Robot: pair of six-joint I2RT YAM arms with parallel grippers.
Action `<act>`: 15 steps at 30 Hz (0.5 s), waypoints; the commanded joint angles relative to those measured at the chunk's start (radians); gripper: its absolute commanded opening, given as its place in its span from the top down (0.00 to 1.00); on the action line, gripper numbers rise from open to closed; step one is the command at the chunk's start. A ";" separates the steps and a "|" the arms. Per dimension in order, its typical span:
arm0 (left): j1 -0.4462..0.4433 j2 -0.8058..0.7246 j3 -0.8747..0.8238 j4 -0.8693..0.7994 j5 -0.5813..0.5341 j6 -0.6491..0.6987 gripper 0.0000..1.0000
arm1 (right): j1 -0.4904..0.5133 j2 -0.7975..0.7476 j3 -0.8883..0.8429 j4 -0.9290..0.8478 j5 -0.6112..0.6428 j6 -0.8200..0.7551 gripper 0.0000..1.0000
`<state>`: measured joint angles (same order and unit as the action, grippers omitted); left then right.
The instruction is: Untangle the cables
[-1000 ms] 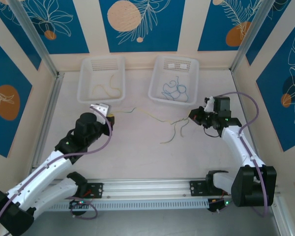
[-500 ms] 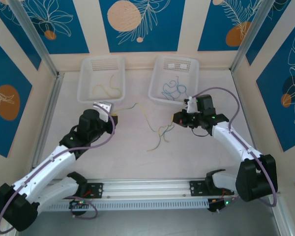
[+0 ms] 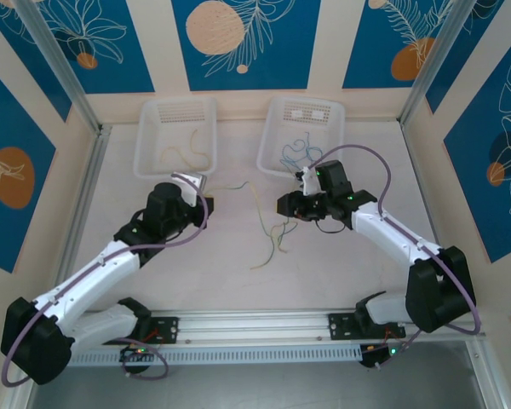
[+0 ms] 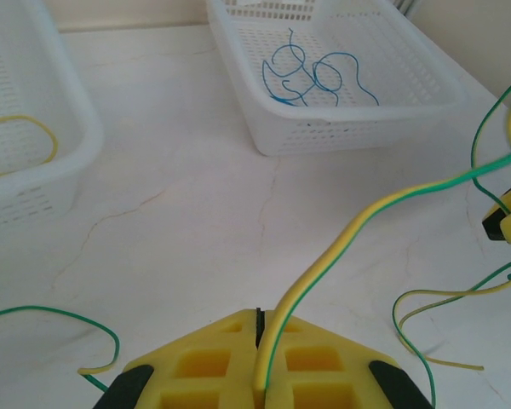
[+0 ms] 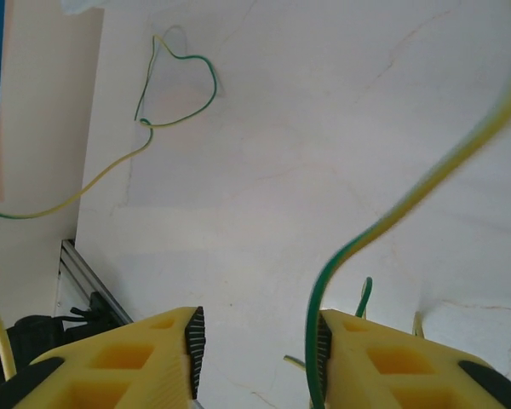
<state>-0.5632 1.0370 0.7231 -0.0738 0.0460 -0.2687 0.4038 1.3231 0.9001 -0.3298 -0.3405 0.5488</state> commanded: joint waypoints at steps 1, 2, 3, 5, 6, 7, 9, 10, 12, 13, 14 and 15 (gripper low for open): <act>-0.010 0.030 0.026 0.064 0.070 -0.039 1.00 | 0.003 -0.059 0.035 0.017 -0.051 -0.053 0.63; -0.010 0.050 0.033 0.075 0.090 -0.051 1.00 | 0.006 -0.060 0.039 0.022 -0.062 -0.058 0.70; -0.014 0.067 0.045 0.084 0.108 -0.061 1.00 | 0.010 -0.057 0.044 0.028 -0.067 -0.055 0.78; -0.035 0.114 0.074 0.103 0.133 -0.076 1.00 | 0.029 -0.036 0.052 0.052 -0.083 -0.038 0.91; -0.048 0.131 0.090 0.105 0.131 -0.076 1.00 | 0.040 -0.024 0.056 0.064 -0.092 -0.029 0.95; -0.063 0.153 0.111 0.099 0.128 -0.077 1.00 | 0.054 -0.012 0.059 0.077 -0.092 -0.019 0.98; -0.084 0.186 0.147 0.088 0.124 -0.086 1.00 | 0.082 0.002 0.060 0.107 -0.083 0.001 1.00; -0.094 0.198 0.160 0.089 0.124 -0.094 1.00 | 0.095 0.004 0.060 0.129 -0.080 0.007 1.00; -0.107 0.213 0.173 0.108 0.134 -0.114 0.97 | 0.126 0.003 0.053 0.165 -0.070 0.000 1.00; -0.111 0.218 0.177 0.121 0.142 -0.128 0.94 | 0.143 0.001 0.051 0.175 -0.056 -0.015 1.00; -0.114 0.222 0.180 0.131 0.152 -0.139 0.94 | 0.160 0.002 0.052 0.176 -0.040 -0.027 1.00; -0.117 0.225 0.183 0.139 0.159 -0.149 0.93 | 0.171 0.005 0.057 0.172 -0.031 -0.038 1.00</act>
<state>-0.6556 1.2510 0.8707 0.0154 0.1349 -0.3752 0.5346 1.3262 0.9325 -0.2241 -0.3668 0.5392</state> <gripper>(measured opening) 0.071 0.040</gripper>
